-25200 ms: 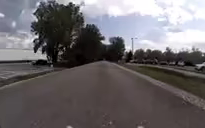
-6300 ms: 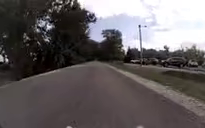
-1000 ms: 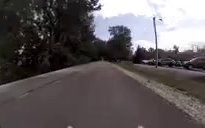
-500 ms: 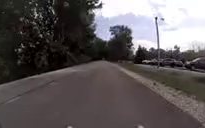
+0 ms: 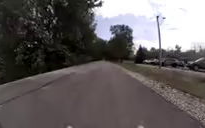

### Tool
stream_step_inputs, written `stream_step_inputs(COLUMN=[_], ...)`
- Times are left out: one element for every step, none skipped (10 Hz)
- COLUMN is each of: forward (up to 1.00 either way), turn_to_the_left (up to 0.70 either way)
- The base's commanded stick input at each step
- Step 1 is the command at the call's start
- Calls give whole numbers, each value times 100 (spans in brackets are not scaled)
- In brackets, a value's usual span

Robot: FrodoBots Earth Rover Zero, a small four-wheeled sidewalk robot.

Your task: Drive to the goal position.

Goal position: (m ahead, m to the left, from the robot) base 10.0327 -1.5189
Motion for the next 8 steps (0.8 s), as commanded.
stream_step_inputs(forward=[70,70,70,70,70,70,70,70], turn_to_the_left=[26,0,0,0,0,0,-23,-35])
